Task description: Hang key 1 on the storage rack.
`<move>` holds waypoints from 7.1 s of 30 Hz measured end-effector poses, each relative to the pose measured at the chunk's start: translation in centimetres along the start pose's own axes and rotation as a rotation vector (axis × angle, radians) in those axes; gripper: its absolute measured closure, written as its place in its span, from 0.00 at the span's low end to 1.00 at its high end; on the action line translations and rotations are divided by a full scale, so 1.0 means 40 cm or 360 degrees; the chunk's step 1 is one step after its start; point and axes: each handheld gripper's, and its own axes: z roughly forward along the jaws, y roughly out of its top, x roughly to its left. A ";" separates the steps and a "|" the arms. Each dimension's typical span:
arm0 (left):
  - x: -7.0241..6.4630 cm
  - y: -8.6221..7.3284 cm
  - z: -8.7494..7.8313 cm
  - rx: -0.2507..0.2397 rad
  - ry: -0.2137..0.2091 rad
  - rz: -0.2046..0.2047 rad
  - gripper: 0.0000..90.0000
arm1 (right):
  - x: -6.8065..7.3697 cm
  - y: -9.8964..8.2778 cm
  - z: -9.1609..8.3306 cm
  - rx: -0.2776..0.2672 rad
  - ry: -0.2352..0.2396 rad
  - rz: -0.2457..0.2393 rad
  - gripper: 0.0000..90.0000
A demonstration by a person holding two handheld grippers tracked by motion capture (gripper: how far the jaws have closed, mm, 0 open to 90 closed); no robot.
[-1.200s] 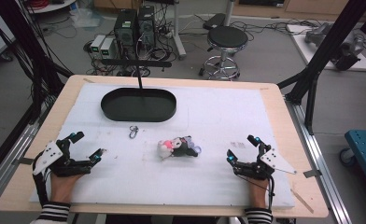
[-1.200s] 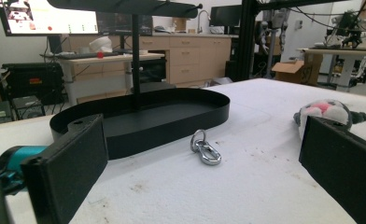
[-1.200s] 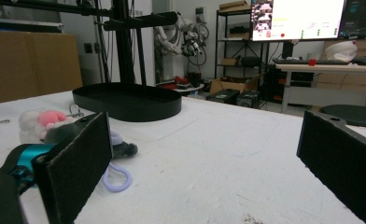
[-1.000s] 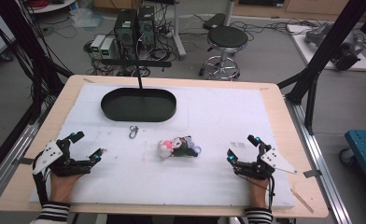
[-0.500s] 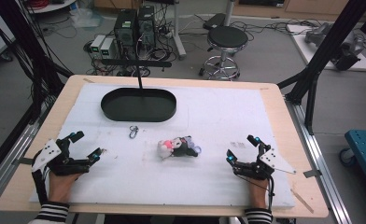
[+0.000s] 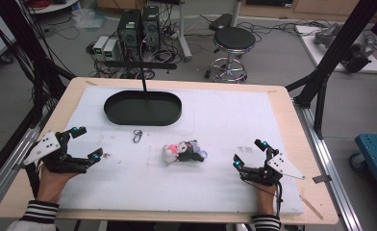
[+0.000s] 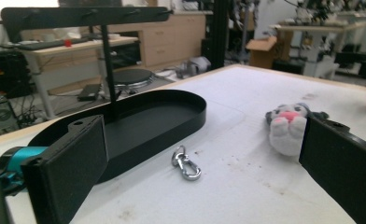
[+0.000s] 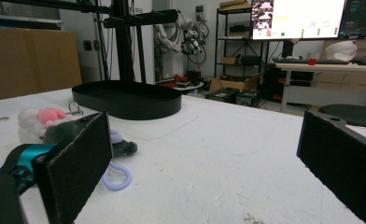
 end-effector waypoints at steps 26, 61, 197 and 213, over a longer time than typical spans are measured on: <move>-0.077 0.161 0.260 0.0606 -0.0439 0.0231 0.02 | 0.001 0.000 0.000 0.0006 -0.0002 -0.0001 0.03; -0.179 0.132 0.506 0.1225 -0.0618 0.0395 0.02 | 0.002 0.000 0.000 0.0005 -0.0003 -0.0010 0.03; 0.147 0.313 0.184 0.0774 0.0296 -0.0166 0.60 | 0.000 0.000 0.000 0.0001 -0.0003 0.0002 0.03; 0.237 0.317 0.176 0.0807 0.0459 -0.0261 0.60 | 0.000 0.000 0.000 -0.0001 0.0001 0.0003 0.03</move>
